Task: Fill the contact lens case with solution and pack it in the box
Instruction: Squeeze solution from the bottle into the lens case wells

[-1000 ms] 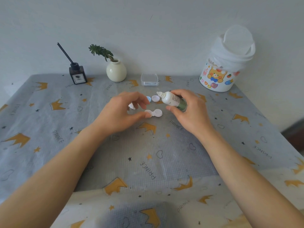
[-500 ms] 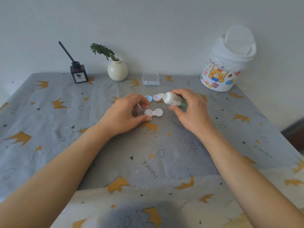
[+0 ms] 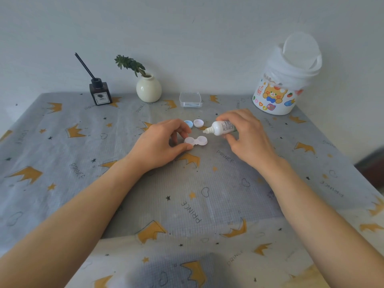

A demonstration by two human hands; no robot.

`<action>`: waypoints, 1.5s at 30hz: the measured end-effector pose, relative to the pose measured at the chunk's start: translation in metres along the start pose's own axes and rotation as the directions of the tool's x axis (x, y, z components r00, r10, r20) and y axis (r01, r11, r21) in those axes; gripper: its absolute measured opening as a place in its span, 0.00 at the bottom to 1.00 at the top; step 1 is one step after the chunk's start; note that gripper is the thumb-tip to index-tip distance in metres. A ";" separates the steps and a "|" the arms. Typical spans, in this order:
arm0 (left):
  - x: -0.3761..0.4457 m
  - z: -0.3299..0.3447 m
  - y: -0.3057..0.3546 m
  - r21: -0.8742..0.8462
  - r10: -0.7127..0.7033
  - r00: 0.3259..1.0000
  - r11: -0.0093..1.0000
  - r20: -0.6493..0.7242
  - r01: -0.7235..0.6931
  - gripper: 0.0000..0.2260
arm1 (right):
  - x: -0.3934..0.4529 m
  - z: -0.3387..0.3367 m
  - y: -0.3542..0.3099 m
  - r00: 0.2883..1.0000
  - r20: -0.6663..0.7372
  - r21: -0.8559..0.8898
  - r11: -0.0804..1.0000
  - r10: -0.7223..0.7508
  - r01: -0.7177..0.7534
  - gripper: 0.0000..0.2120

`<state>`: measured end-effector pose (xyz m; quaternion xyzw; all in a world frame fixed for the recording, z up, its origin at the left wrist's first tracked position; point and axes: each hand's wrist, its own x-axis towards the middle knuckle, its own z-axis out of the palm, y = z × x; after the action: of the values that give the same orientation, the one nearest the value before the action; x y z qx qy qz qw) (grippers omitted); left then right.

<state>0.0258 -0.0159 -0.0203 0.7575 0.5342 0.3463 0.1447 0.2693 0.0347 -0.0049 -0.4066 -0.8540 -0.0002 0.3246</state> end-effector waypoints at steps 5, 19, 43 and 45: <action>0.000 0.001 -0.001 -0.001 -0.003 1.000 1.000 -0.009 0.003 0.14 | 0.005 -0.004 0.001 0.991 0.019 -0.162 0.978 -0.130 0.131 0.19; 0.000 0.001 0.001 -0.007 0.004 1.000 1.000 -0.021 -0.004 0.15 | 0.007 -0.005 -0.007 0.947 -0.110 -0.293 0.920 -0.301 0.259 0.16; 0.000 0.001 0.003 -0.010 -0.001 1.000 1.000 -0.007 0.001 0.15 | 0.010 -0.003 -0.002 0.923 -0.172 -0.321 0.906 -0.344 0.277 0.18; 0.000 0.000 0.003 -0.008 -0.003 1.000 1.000 -0.007 0.003 0.15 | 0.010 -0.003 -0.002 0.920 -0.180 -0.315 0.906 -0.349 0.282 0.18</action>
<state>0.0280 -0.0169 -0.0190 0.7550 0.5344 0.3507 0.1462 0.2653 0.0395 0.0035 -0.3016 -0.8560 -0.2226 0.3560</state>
